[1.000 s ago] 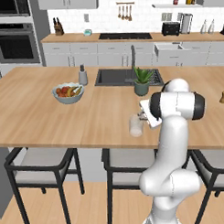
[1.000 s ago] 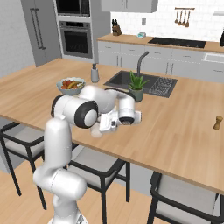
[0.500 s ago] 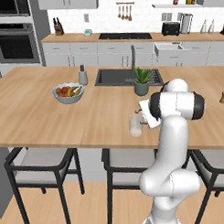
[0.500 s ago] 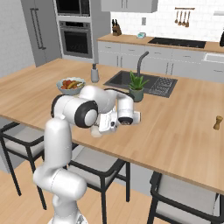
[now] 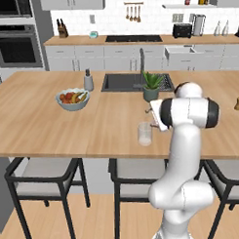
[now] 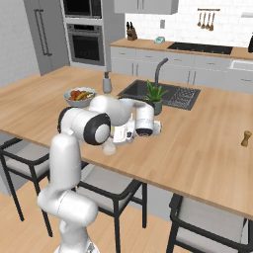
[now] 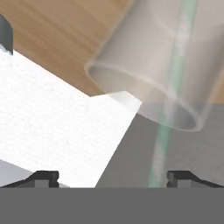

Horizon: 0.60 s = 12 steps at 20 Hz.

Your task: Take a straw from the drawer in front and place it inside the glass cup on the dining counter.

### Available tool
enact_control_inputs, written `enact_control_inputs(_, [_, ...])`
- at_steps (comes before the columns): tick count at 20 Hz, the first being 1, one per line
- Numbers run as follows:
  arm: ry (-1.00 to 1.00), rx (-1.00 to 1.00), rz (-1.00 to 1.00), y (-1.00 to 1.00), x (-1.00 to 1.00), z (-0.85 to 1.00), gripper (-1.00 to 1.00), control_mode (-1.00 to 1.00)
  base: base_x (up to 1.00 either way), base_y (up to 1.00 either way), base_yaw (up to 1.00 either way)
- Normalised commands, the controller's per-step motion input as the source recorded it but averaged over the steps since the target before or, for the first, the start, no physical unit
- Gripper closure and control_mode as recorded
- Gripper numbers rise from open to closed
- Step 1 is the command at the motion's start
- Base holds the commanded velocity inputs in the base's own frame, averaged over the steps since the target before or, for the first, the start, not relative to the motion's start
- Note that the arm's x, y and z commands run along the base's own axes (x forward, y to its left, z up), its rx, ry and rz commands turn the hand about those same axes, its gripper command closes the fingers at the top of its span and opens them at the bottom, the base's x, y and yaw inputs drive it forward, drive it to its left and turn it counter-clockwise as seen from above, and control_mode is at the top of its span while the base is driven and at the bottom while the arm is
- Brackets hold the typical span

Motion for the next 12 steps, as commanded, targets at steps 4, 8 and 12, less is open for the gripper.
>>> enact_control_inputs(4, [-0.11, -0.25, -0.08, -0.25, -0.44, 0.6, -1.0, -1.0, 0.0, 0.0, 0.0])
enact_control_inputs(8, [-0.32, -0.81, -0.11, -0.06, -0.96, 0.07, -1.0, -1.0, 0.0, 0.0, 0.0])
enact_control_inputs(12, [-0.55, -1.0, -0.07, 0.0, -1.0, -0.17, -1.0, -1.0, 0.0, 0.0, 0.0])
